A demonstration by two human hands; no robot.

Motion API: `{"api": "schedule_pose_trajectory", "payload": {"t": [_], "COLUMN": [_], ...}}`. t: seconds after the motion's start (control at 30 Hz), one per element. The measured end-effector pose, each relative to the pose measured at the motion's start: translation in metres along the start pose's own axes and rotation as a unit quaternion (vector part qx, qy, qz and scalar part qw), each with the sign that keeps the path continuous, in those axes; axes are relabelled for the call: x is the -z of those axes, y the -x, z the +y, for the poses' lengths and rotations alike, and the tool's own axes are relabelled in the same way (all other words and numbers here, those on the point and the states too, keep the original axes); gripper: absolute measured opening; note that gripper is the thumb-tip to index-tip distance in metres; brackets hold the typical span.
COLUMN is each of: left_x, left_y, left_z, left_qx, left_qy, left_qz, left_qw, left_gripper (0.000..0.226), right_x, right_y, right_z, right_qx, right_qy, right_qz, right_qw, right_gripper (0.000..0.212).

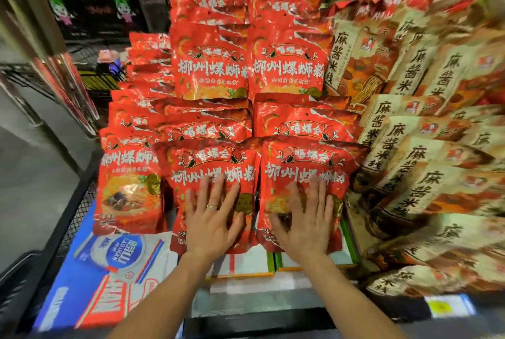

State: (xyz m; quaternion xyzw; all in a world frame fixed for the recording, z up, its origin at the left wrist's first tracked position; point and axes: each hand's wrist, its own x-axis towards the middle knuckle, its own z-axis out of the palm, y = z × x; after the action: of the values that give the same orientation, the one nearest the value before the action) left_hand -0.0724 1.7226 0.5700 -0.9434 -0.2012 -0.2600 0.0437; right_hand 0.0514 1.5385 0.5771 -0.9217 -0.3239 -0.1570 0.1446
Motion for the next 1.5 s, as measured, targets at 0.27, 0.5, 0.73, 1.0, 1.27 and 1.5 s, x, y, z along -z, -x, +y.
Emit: {"api": "schedule_pose_trajectory", "payload": {"t": [0.27,0.5,0.73,1.0,1.27,1.5], "left_x": [0.104,0.205,0.284,0.385,0.417,0.349], "left_y": [-0.044,-0.044,0.024,0.160,0.243,0.263], "left_z": [-0.023,-0.089,-0.186,-0.339,-0.437,-0.492], "left_qx": [0.052,0.111,0.172,0.245,0.260,0.255], "left_qy": [-0.025,-0.067,-0.096,-0.151,-0.159,-0.115], "left_qz": [-0.062,-0.049,-0.020,-0.027,-0.073,-0.125], "left_qw": [0.996,0.990,0.980,0.957,0.950,0.952], "left_gripper": [0.078,0.085,0.086,0.091,0.085,0.091], "right_x": [0.088,0.156,0.192,0.192,0.166,0.091], "right_y": [-0.059,-0.081,-0.060,0.013,0.074,0.087], "right_z": [-0.043,-0.125,-0.264,-0.469,-0.588,-0.634], "right_qx": [0.075,0.146,0.247,0.338,0.335,0.308], "right_qy": [0.016,-0.015,-0.001,-0.071,-0.084,-0.092], "right_qz": [-0.042,-0.042,-0.059,-0.036,-0.093,-0.168], "right_qw": [0.996,0.988,0.967,0.938,0.934,0.932], "right_gripper": [0.084,0.085,0.094,0.091,0.094,0.090]}}
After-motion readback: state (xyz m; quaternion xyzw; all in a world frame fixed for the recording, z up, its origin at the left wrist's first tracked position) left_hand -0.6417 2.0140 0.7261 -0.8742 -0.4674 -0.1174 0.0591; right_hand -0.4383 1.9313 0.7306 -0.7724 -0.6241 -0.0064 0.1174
